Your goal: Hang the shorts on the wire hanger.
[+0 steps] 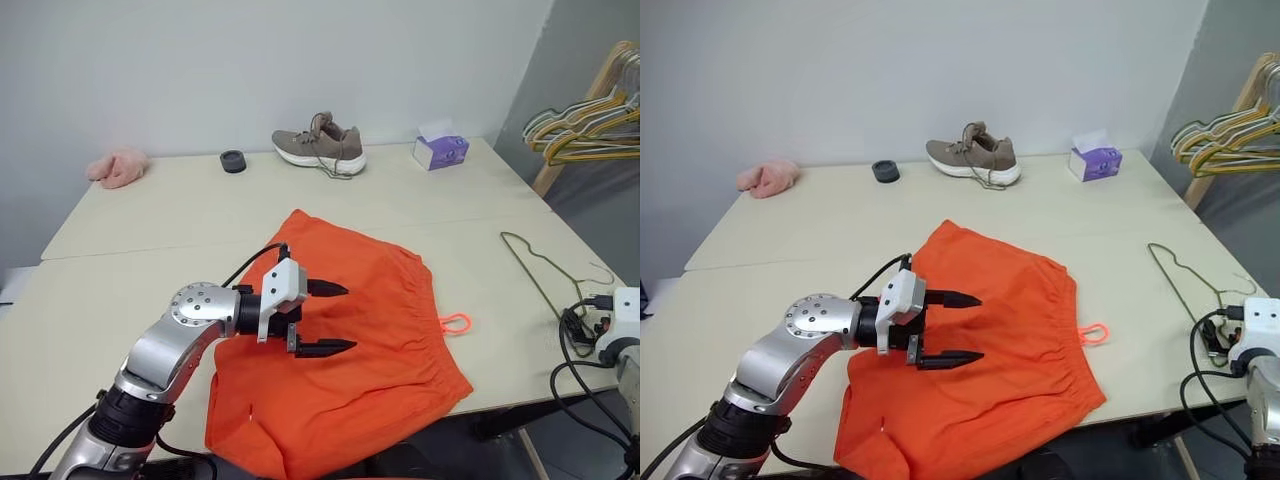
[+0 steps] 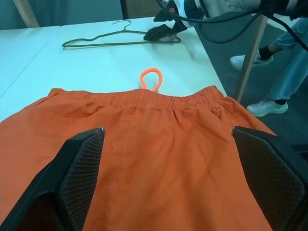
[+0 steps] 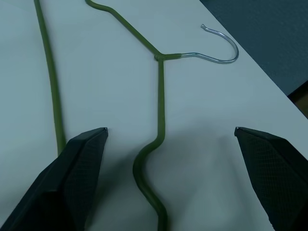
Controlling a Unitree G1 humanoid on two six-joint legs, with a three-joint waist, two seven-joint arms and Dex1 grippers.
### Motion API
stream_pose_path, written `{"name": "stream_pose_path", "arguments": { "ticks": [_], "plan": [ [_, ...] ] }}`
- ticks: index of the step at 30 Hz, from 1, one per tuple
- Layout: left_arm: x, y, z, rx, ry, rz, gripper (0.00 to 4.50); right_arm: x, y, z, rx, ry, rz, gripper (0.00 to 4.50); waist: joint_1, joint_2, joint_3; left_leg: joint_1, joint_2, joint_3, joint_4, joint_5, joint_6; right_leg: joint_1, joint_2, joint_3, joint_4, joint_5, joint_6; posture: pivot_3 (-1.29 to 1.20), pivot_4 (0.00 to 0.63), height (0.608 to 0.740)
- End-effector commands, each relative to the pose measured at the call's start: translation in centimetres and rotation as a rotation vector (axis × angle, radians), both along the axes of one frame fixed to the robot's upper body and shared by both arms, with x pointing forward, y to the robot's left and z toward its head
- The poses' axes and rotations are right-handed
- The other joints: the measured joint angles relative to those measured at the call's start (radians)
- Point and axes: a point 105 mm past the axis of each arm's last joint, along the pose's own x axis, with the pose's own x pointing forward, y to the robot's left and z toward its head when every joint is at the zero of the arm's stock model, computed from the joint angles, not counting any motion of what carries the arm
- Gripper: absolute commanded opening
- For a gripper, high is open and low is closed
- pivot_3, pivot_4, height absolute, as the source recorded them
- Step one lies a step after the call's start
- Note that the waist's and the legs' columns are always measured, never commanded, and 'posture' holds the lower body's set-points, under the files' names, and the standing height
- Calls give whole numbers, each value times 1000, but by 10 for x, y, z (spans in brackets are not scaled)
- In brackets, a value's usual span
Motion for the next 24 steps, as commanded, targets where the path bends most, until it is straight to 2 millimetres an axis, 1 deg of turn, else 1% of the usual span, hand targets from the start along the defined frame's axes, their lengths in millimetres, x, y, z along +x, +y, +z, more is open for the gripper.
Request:
{"name": "stream_pose_path", "arguments": {
  "ticks": [1,2,5,9,11,13,16,17,20,24],
  "plan": [
    [0,-3,4,-5,-38,-24,4476,-8,-9,-6,8,47,-31,4500,1,0,0,0,0,0,0,0,0,0,0,0,0,0,0,-225,25,740],
    [0,-3,4,-4,-39,-25,4476,-9,-9,-9,23,66,-34,4500,1,-1,-1,0,0,0,0,0,0,0,0,0,0,0,0,-225,25,740],
    [0,-3,3,-2,-40,-24,4500,-12,-6,-23,106,150,-33,3900,3,-5,-4,0,0,0,1,0,0,1,0,0,0,0,0,-225,24,740],
    [1,-1,2,2,-42,-20,4500,-15,-1,-36,215,229,-50,2585,5,-11,-8,2,0,-2,1,0,0,4,0,-2,-1,0,0,-224,22,740],
    [3,0,1,4,-45,-14,4500,-17,0,-42,266,263,-71,1847,5,-14,-8,7,0,-2,0,0,1,10,0,-2,-3,0,0,-223,22,740],
    [4,1,0,7,-47,-5,4500,-19,-1,-48,288,296,-100,1136,5,-16,-11,14,1,-2,-1,-1,2,18,0,-2,-8,0,1,-222,21,740],
    [6,2,-1,8,-49,6,4500,-22,-3,-54,293,313,-138,108,7,-20,-13,15,1,-3,-1,-2,3,22,0,-3,-17,2,5,-217,22,740],
    [6,3,-1,9,-49,10,4500,-22,-3,-54,289,312,-147,28,8,-22,-15,14,1,-2,-1,-3,4,22,0,-3,-17,2,5,-217,22,740],
    [9,5,-4,10,-42,31,4500,-18,-4,-51,265,286,-151,28,11,-27,-18,13,0,-1,-1,-4,7,23,-2,-3,-20,4,4,-216,22,740],
    [16,10,-7,5,-24,77,4500,-3,-2,-36,216,214,-109,28,10,-26,-18,13,0,-1,-1,-5,8,23,-2,-2,-21,4,4,-219,22,740]
  ]
}}
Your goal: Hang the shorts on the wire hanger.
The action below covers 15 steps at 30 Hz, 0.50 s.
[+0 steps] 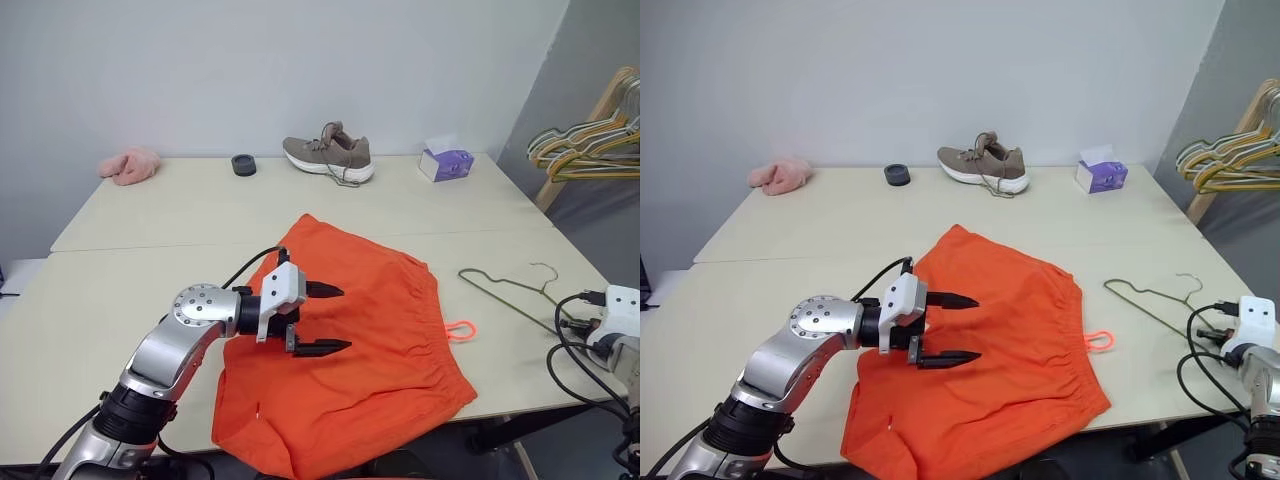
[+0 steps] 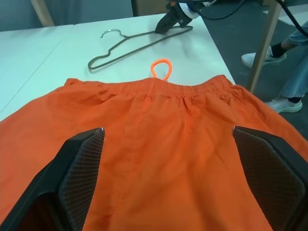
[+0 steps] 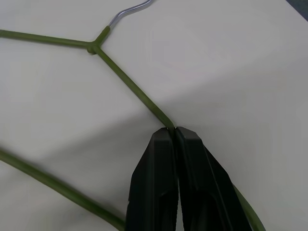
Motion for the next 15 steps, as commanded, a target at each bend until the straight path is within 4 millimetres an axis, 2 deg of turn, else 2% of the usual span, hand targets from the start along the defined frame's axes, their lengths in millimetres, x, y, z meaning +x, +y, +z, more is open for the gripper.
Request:
{"name": "stream_pose_path", "arguments": {
  "ticks": [1,8,12,15],
  "plan": [
    [9,5,5,-27,-20,51,4500,-3,-3,-6,-23,21,-18,28,-2,1,1,0,0,0,0,0,0,0,0,0,0,0,0,-219,22,740],
    [39,18,8,-61,-24,199,4500,38,6,53,-142,-192,100,28,-11,15,10,0,0,3,0,0,0,-3,0,4,3,0,3,-226,21,740],
    [56,24,15,-85,-44,277,4500,52,21,77,-181,-275,187,28,-12,23,10,-2,0,3,0,0,0,-6,0,4,4,1,2,-227,21,740],
    [62,27,17,-102,-38,312,4500,57,33,88,-190,-320,240,28,-12,25,10,-3,0,3,-1,0,0,-7,0,4,4,1,3,-227,21,740]
  ]
}}
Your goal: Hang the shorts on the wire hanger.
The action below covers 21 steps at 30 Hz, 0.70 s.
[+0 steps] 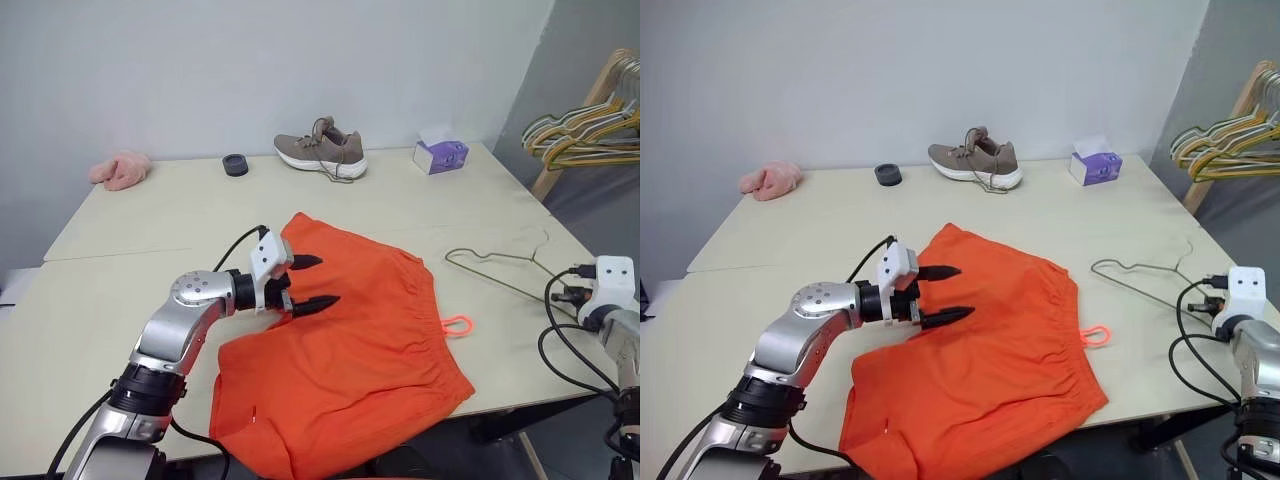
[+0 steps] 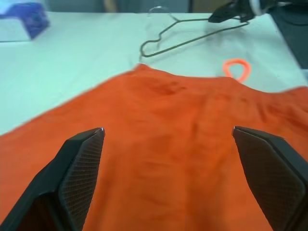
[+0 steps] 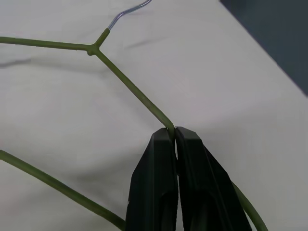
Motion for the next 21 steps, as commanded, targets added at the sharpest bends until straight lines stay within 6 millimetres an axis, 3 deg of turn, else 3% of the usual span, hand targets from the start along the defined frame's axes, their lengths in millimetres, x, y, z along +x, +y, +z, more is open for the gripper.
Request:
{"name": "stream_pose_path", "arguments": {
  "ticks": [1,6,13,21],
  "plan": [
    [9,5,12,-25,-37,44,4500,12,13,38,-63,-124,86,28,1,0,0,-1,0,0,0,0,0,-1,0,0,0,0,0,-230,23,740],
    [17,12,16,-77,21,88,4500,22,65,69,-157,-241,332,28,2,2,1,-2,0,-1,0,0,0,-1,-1,-1,0,0,1,-235,23,740],
    [11,6,17,-95,119,23,4500,18,157,101,-342,-383,727,28,-2,2,1,-2,0,-2,0,0,0,-2,-1,-2,0,-1,1,-243,21,740],
    [0,-9,15,-106,198,-55,4500,7,216,124,-405,-492,939,28,-3,1,1,-3,0,-3,1,0,0,-2,-1,-4,0,0,1,-246,17,740]
  ]
}}
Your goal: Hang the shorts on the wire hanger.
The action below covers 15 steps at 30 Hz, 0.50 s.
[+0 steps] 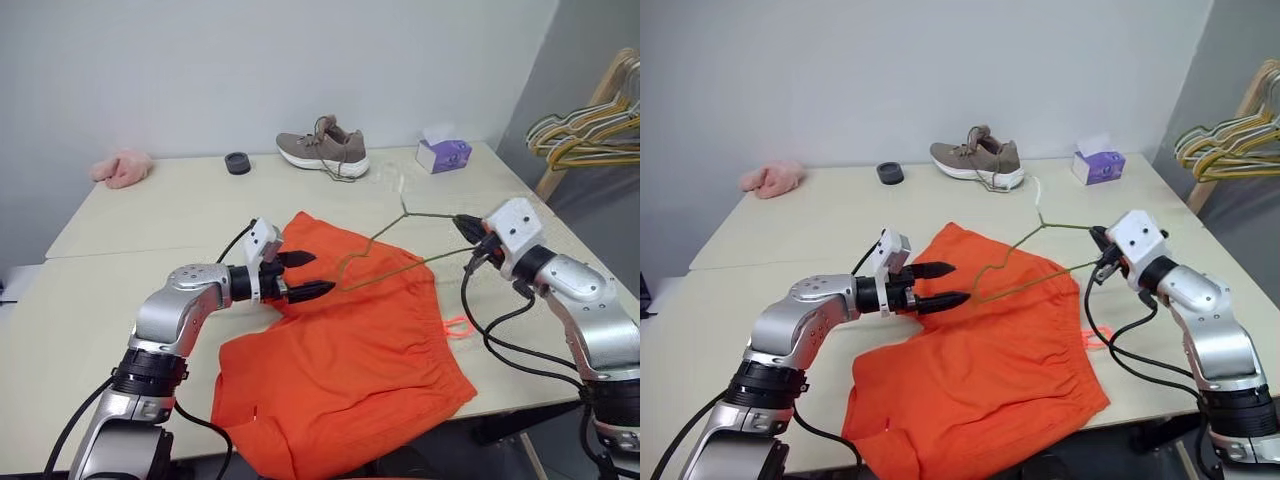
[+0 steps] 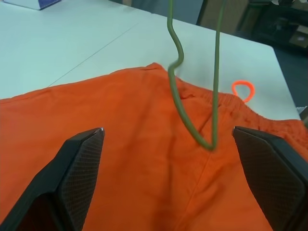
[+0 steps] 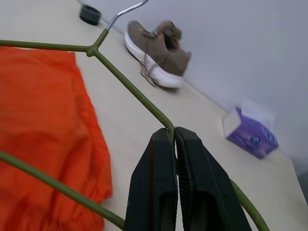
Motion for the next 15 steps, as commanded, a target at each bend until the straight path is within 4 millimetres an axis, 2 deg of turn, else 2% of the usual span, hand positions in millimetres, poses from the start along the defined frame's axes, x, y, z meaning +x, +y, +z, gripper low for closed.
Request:
{"name": "stream_pose_path", "arguments": {
  "ticks": [1,4,11,12,15],
  "plan": [
    [-7,-12,11,-24,-5,-65,4500,-7,21,24,-35,-107,86,28,0,0,0,0,0,0,0,0,0,0,0,0,0,0,0,-246,18,740],
    [-16,-18,8,-48,53,-104,4500,-10,31,25,-74,-130,135,28,0,0,0,0,0,0,0,0,0,0,0,0,0,0,0,-245,18,740],
    [-27,-23,2,-42,112,-152,4500,-13,41,28,-97,-153,179,28,-1,0,0,0,0,0,0,0,0,0,0,0,0,0,0,-243,17,740],
    [-27,-22,1,-38,116,-150,4116,-13,42,28,-97,-155,182,0,-2,0,0,0,0,0,0,0,0,0,0,0,0,0,0,-243,17,740],
    [-29,-22,0,-36,126,-162,3401,-14,43,29,-99,-160,187,0,-2,0,0,0,0,-1,0,0,0,0,0,0,0,0,0,-242,15,740]
  ]
}}
